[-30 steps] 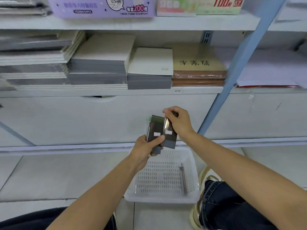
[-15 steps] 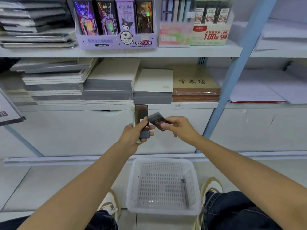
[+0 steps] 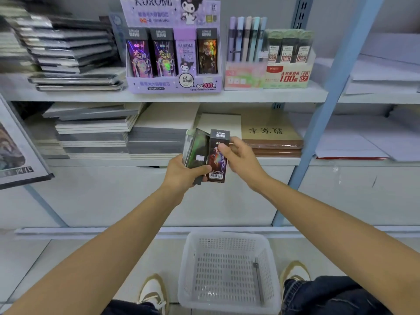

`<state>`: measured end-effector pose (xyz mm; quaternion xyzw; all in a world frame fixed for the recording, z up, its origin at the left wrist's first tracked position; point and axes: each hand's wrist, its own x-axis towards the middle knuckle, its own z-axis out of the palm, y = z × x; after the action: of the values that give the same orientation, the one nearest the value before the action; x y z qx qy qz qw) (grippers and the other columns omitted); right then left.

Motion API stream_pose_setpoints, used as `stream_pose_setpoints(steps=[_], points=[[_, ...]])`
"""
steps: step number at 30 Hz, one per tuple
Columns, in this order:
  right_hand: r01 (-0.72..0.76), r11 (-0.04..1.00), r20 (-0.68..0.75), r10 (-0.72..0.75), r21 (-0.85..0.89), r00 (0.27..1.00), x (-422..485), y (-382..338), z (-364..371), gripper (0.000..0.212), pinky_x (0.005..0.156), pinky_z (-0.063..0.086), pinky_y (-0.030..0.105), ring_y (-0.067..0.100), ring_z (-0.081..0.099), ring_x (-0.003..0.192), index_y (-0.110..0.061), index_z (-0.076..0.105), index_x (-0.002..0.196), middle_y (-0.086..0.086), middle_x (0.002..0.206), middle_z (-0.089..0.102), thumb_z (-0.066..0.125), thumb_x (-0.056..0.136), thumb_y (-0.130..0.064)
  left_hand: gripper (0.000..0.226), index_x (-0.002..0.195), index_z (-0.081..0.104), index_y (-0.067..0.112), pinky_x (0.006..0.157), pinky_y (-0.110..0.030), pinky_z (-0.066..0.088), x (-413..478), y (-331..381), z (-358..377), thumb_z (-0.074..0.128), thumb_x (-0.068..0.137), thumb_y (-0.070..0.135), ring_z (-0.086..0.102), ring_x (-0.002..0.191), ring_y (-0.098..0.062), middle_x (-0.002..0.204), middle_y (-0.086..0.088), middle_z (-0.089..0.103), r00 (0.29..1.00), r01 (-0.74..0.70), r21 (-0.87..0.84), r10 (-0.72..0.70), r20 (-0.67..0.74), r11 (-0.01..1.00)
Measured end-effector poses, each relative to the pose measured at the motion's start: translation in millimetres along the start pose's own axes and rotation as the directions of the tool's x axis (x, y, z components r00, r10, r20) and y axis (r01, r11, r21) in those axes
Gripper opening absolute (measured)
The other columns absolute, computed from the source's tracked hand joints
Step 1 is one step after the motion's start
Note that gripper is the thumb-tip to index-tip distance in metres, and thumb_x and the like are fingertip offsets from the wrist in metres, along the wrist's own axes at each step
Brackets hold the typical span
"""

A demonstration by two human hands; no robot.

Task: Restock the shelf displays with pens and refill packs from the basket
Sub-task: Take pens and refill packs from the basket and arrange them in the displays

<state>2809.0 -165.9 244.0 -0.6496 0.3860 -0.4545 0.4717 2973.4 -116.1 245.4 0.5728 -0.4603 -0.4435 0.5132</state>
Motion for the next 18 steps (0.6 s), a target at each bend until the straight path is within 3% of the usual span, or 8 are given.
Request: stream_pose_setpoints(steps=[2,4,6,10,13,18], points=[[0.079,0.996,-0.006,-0.079,-0.035,0.997,9.0,-16.5,-1.6,0.021,0.071,0.057,0.031,0.02,0.07,0.089,-0.016,0.058,0.118,0.014,0.103,0.07,0.055,0.098,-0.024,0.023,0.094,0.063,0.016,0.043,-0.018,0.044,2.9,13.3,-6.7,0.079,0.079,0.011,0.065,0.053,-0.011,0.07,-0.002,0.072,0.999,-0.041,-0.021,0.041,0.031,0.999],[0.119,0.992,0.036,-0.117,-0.045,0.992,20.2,-36.5,-3.3,0.022,0.086,0.056,0.038,0.022,0.068,0.101,-0.017,0.057,0.117,0.01,0.109,0.07,0.058,0.096,-0.02,0.018,0.094,0.061,0.02,0.045,-0.017,0.046,6.8,29.2,-14.9,0.076,0.083,0.018,0.068,0.056,-0.01,0.068,0.003,0.073,0.997,-0.069,-0.036,0.071,0.041,0.997],[0.163,0.985,0.045,-0.16,-0.058,0.986,34.9,-61.6,-4.2,0.028,0.079,0.057,0.034,0.016,0.069,0.097,-0.019,0.054,0.12,0.004,0.109,0.071,0.061,0.094,-0.015,0.014,0.094,0.06,0.02,0.046,-0.016,0.048,12.5,47.7,-23.9,0.071,0.087,0.025,0.069,0.057,-0.01,0.067,0.006,0.073,0.997,-0.07,-0.064,0.071,0.01,0.995],[0.246,0.969,0.016,-0.246,0.001,0.969,66.4,-117.9,-3.5,0.027,0.072,0.058,0.029,0.013,0.07,0.09,-0.023,0.053,0.112,0.003,0.103,0.071,0.062,0.092,-0.007,0.014,0.101,0.056,0.008,0.046,-0.02,0.048,27.1,88.3,-46.0,0.061,0.09,0.015,0.066,0.049,-0.014,0.068,0.0,0.07,0.995,-0.065,-0.274,0.039,-0.096,0.96],[0.321,0.947,-0.061,-0.321,-0.012,0.945,89.9,-157.0,-7.4,0.024,0.07,0.057,0.026,0.014,0.07,0.09,-0.021,0.049,0.107,0.008,0.106,0.069,0.059,0.093,-0.005,0.015,0.105,0.053,0.007,0.041,-0.016,0.041,34.9,111.9,-66.0,0.056,0.091,0.012,0.068,0.053,-0.013,0.074,-0.002,0.066,0.987,-0.138,-0.276,0.108,-0.123,0.951],[0.395,0.906,-0.136,-0.416,-0.153,0.899,122.9,-195.5,-17.7,0.024,0.07,0.056,0.02,0.011,0.068,0.09,-0.022,0.045,0.108,0.006,0.111,0.064,0.054,0.096,-0.004,0.022,0.111,0.06,0.006,0.04,-0.018,0.033,47.2,127.1,-88.0,0.065,0.091,0.014,0.065,0.058,-0.014,0.075,-0.011,0.073,0.958,-0.285,-0.222,0.272,-0.089,0.932]])
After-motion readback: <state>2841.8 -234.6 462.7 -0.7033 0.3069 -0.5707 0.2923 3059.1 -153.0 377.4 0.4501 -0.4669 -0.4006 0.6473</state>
